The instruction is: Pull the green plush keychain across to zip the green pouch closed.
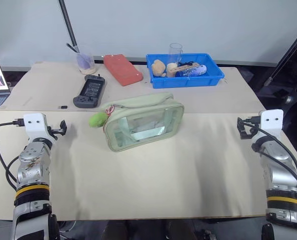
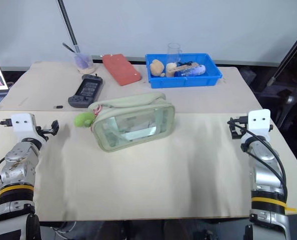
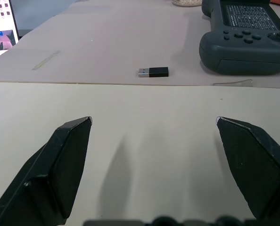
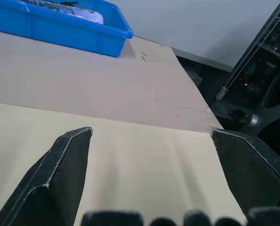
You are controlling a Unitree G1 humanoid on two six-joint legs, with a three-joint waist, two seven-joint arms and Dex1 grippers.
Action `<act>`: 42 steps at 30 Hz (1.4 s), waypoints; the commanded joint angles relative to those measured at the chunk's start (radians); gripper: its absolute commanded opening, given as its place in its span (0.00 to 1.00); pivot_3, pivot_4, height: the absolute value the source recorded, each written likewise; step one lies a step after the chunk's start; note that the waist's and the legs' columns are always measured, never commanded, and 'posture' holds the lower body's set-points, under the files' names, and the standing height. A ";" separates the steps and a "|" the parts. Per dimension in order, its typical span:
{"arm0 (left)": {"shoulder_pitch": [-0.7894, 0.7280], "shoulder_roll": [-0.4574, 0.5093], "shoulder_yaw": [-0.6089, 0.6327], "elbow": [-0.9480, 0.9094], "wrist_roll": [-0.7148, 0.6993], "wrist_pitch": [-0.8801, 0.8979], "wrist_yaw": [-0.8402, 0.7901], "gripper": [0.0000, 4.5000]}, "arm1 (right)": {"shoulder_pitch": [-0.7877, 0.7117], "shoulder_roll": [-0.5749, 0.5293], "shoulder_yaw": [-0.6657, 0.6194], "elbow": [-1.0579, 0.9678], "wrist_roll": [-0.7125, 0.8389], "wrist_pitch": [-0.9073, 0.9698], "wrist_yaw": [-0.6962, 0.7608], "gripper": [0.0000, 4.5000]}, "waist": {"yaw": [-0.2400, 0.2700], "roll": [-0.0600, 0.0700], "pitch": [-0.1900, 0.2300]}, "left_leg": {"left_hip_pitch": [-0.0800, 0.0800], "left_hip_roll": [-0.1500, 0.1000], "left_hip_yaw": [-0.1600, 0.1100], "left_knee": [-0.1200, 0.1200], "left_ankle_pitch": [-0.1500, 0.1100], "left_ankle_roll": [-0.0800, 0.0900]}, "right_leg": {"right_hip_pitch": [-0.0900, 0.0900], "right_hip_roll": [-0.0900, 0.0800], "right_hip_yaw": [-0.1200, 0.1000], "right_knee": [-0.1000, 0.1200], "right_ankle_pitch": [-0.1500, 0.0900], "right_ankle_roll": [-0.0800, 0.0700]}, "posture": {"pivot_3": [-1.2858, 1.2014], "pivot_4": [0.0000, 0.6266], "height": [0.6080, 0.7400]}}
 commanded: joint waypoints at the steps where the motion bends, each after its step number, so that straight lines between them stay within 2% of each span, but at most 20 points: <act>1: -0.011 0.024 0.013 -0.028 -0.004 0.001 -0.006 1.00 | -0.024 -0.011 -0.019 -0.019 -0.002 -0.032 -0.009 0.99 | 0.000 0.000 0.000 | 0.000 0.000 0.000 0.000 0.000 0.000 | 0.000 0.000 0.000 0.000 0.000 0.000 | 0.52 0.24 1.00; 7: 0.017 0.016 0.047 -0.073 -0.033 0.007 -0.004 1.00 | -0.054 -0.018 -0.005 0.020 -0.004 -0.050 0.005 0.99 | -0.002 0.000 0.000 | 0.000 0.000 0.000 0.000 0.000 0.000 | 0.000 0.000 0.000 0.000 0.000 0.000 | 0.52 0.24 1.00; 11: 0.028 0.030 0.066 -0.109 -0.065 0.028 -0.037 1.00 | -0.106 -0.052 0.006 0.066 0.007 -0.072 0.071 0.99 | -0.002 0.000 0.000 | 0.000 0.000 0.000 0.000 0.000 0.000 | 0.000 0.000 0.000 0.000 0.000 0.000 | 0.52 0.24 1.00; 16: -0.038 0.122 0.084 -0.158 -0.130 0.087 -0.138 1.00 | -0.177 -0.115 0.006 0.119 0.010 -0.114 0.150 0.99 | -0.001 0.000 0.000 | 0.000 0.000 0.000 0.000 0.000 0.000 | 0.000 0.000 0.000 0.000 0.000 0.000 | 0.52 0.24 1.00; 19: -0.124 0.210 0.050 -0.271 -0.217 0.208 -0.266 1.00 | -0.217 -0.162 -0.002 0.088 0.062 -0.094 0.254 0.99 | 0.002 -0.001 0.001 | -0.001 0.000 0.000 0.000 0.000 0.000 | -0.001 0.000 0.000 0.000 0.000 -0.001 | 0.52 0.24 1.00; 23: -0.311 0.352 -0.083 -0.446 -0.335 0.419 -0.485 1.00 | -0.268 -0.203 0.008 -0.058 0.222 0.022 0.462 0.99 | 0.002 -0.002 0.002 | -0.002 0.000 0.000 0.000 0.000 0.000 | 0.000 0.000 0.000 -0.003 0.000 0.000 | 0.52 0.24 1.00; 25: -0.394 0.392 -0.160 -0.496 -0.365 0.480 -0.578 1.00 | -0.282 -0.210 0.019 -0.144 0.300 0.103 0.528 0.99 | 0.000 0.000 0.003 | -0.002 0.000 0.000 0.000 0.000 0.000 | 0.001 0.000 0.000 -0.006 0.001 0.001 | 0.52 0.24 1.00; 28: -0.531 0.409 -0.330 -0.614 -0.387 0.562 -0.710 1.00 | -0.296 -0.209 0.038 -0.316 0.429 0.241 0.581 0.99 | 0.000 0.002 0.002 | -0.001 0.000 -0.001 -0.002 -0.001 0.001 | 0.004 0.001 0.000 -0.009 0.001 0.003 | 0.52 0.24 1.00; 30: -0.563 0.392 -0.409 -0.679 -0.376 0.589 -0.743 1.00 | -0.290 -0.207 0.047 -0.408 0.491 0.312 0.588 0.99 | 0.000 0.003 0.003 | -0.001 0.000 -0.001 -0.002 -0.001 0.001 | 0.004 0.002 0.000 -0.008 0.000 0.003 | 0.52 0.24 1.00; 34: -0.542 0.357 -0.598 -0.817 -0.269 0.536 -0.788 1.00 | -0.258 -0.215 0.066 -0.596 0.629 0.456 0.592 0.99 | 0.003 0.003 0.003 | -0.001 0.000 -0.002 -0.003 -0.001 0.001 | 0.004 0.002 0.000 -0.008 -0.001 0.001 | 0.52 0.24 1.00; 37: -0.510 0.335 -0.701 -0.795 -0.134 0.448 -0.780 1.00 | -0.249 -0.221 0.079 -0.686 0.686 0.518 0.575 0.99 | 0.004 0.003 0.003 | -0.001 0.000 -0.002 -0.002 -0.001 0.001 | 0.004 0.002 0.000 -0.008 -0.002 -0.002 | 0.52 0.24 1.00; 42: -0.476 0.301 -0.784 -0.704 0.041 0.291 -0.779 1.00 | -0.258 -0.221 0.097 -0.790 0.750 0.588 0.526 0.99 | 0.014 0.003 0.003 | -0.001 0.000 -0.002 -0.001 -0.001 0.001 | 0.003 0.002 0.000 -0.008 -0.003 -0.004 | 0.52 0.24 1.00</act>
